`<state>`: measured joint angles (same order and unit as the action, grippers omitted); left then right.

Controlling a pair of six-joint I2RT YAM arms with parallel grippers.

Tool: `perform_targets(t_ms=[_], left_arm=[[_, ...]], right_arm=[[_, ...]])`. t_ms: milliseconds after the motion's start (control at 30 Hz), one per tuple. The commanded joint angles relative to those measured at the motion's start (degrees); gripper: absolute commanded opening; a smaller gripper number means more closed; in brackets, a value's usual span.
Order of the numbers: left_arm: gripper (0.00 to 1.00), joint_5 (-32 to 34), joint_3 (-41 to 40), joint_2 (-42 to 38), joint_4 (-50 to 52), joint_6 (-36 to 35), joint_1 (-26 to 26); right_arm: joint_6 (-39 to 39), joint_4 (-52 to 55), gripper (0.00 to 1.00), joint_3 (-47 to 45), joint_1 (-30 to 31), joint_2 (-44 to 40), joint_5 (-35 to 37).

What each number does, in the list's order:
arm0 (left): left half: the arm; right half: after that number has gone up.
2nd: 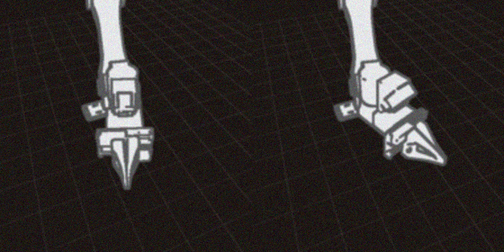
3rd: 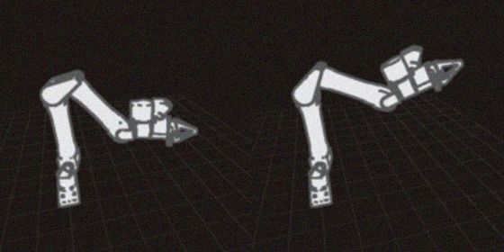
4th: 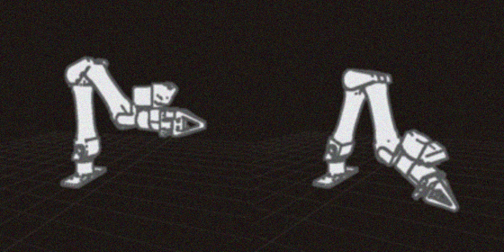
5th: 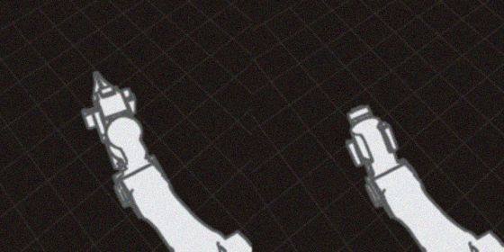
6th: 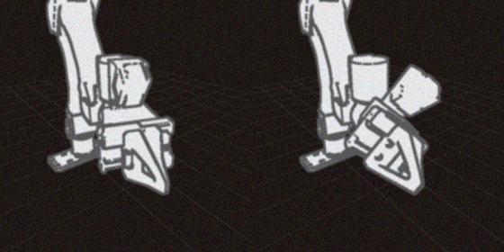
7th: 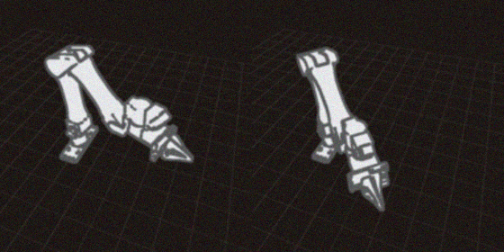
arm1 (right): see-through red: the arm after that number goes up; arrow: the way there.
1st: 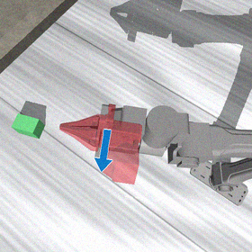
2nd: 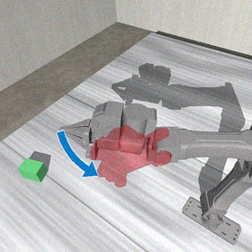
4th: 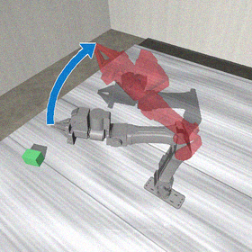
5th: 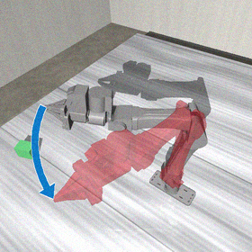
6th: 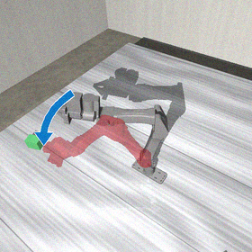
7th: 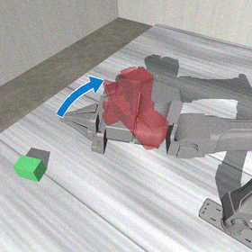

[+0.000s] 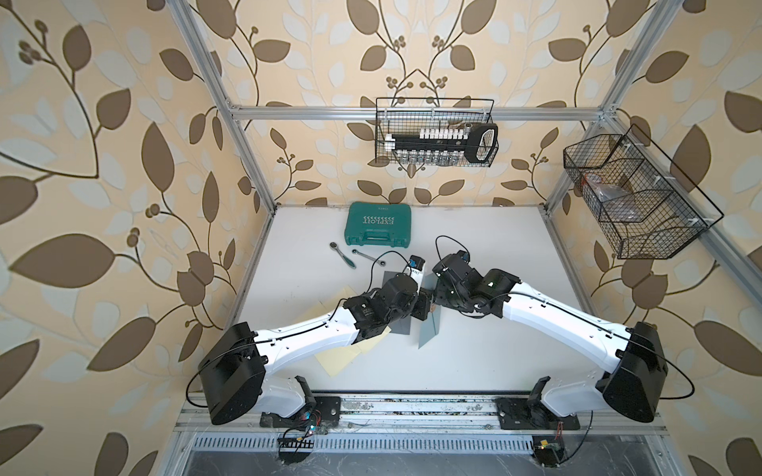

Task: Open the envelope
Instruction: Open the envelope flap on the envelope.

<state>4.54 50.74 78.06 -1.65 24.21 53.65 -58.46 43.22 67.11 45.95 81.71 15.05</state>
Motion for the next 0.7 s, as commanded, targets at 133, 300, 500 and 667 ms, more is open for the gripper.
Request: perform_targets(t_ms=[133,300,500,667], left_arm=[[0.00,-2.27,2.08,-0.49,-1.87,-0.17,0.50],[0.00,-2.59,1.79,-0.64,-1.98,-0.03,0.54],[0.00,-2.67,1.82,-0.54,-2.04,-0.24,0.51],[0.00,-2.74,1.57,-0.67,-2.13,-0.17,0.51]], right_arm=[[-0.11,-2.24,0.52,-1.06,0.03,-1.25,0.32],[-0.75,-3.32,0.52,-1.63,0.00,-1.42,0.58],[-1.02,-3.10,0.52,-1.72,-0.08,-0.78,0.72],[-1.84,-3.26,0.49,-2.51,-0.85,-0.24,0.36]])
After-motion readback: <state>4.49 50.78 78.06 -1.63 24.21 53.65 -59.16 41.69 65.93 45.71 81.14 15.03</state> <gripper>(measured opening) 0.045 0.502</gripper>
